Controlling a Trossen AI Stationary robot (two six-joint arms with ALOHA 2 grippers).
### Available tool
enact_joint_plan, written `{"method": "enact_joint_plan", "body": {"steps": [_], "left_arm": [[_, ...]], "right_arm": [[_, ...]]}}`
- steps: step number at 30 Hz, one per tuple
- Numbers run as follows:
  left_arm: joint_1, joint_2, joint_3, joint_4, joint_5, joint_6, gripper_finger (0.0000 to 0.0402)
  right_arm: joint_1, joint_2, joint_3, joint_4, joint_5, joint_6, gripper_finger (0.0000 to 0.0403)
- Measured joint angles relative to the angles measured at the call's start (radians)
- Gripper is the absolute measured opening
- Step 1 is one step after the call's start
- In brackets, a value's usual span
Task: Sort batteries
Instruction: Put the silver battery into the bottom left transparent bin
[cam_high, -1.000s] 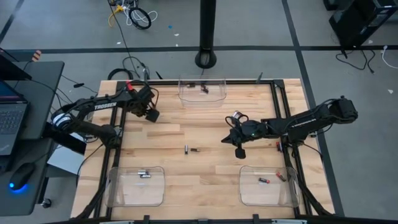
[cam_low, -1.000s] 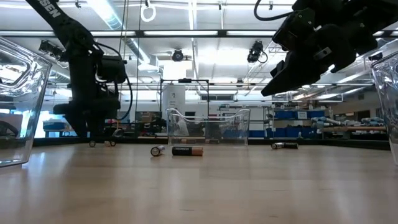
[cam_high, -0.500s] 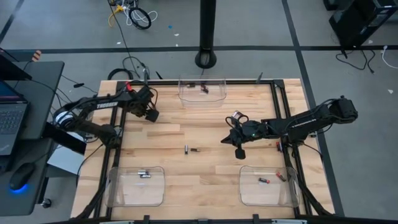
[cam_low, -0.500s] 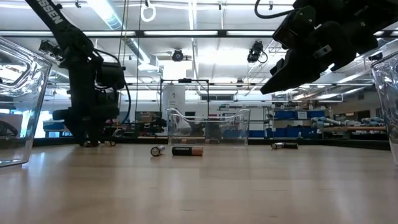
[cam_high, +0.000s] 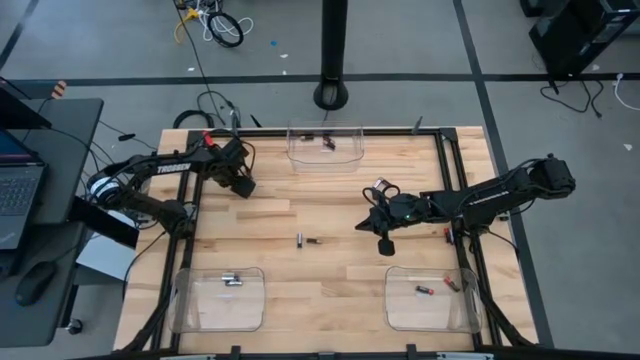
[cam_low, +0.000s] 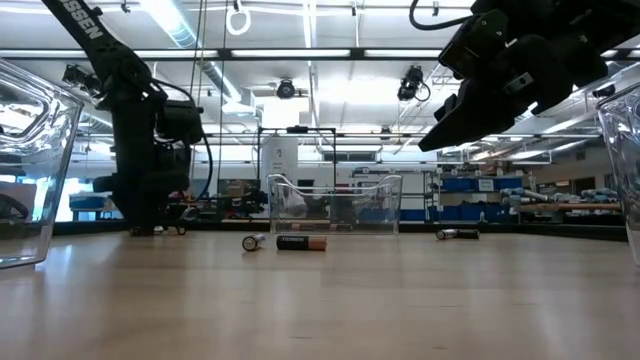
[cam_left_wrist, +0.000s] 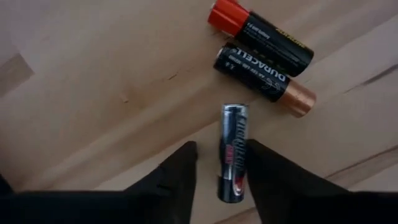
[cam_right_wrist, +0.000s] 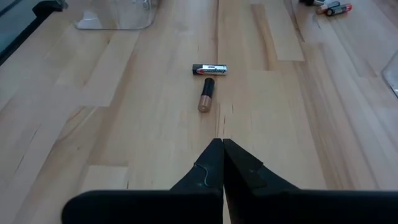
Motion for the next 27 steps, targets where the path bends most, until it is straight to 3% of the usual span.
{"method": "enact_joint_plan", "body": {"steps": [9,17,22,27], "left_arm": [[-0.001,0.000,0.030,-0.040,-0.027,0.092,0.0053],[-0.030,-0.020,0.114,-0.204,-0.106,0.136,0.0048],[-0.101,-0.129,0.165,-0.275,-0.104,0.132,0.0048],[-0.258,-0.304,0.228,-0.344,-0.097,0.072,0.0048]], "right_arm": [[0.000,0.000,0.000,0.000,0.000,0.000,0.0008],[0.002,0.000,0.000,0.000,0.000,0.000,0.0008],[0.003,0.000,0.000,0.000,0.000,0.000,0.0008],[0.002,0.000,0.000,0.003,0.000,-0.001,0.0008]]}}
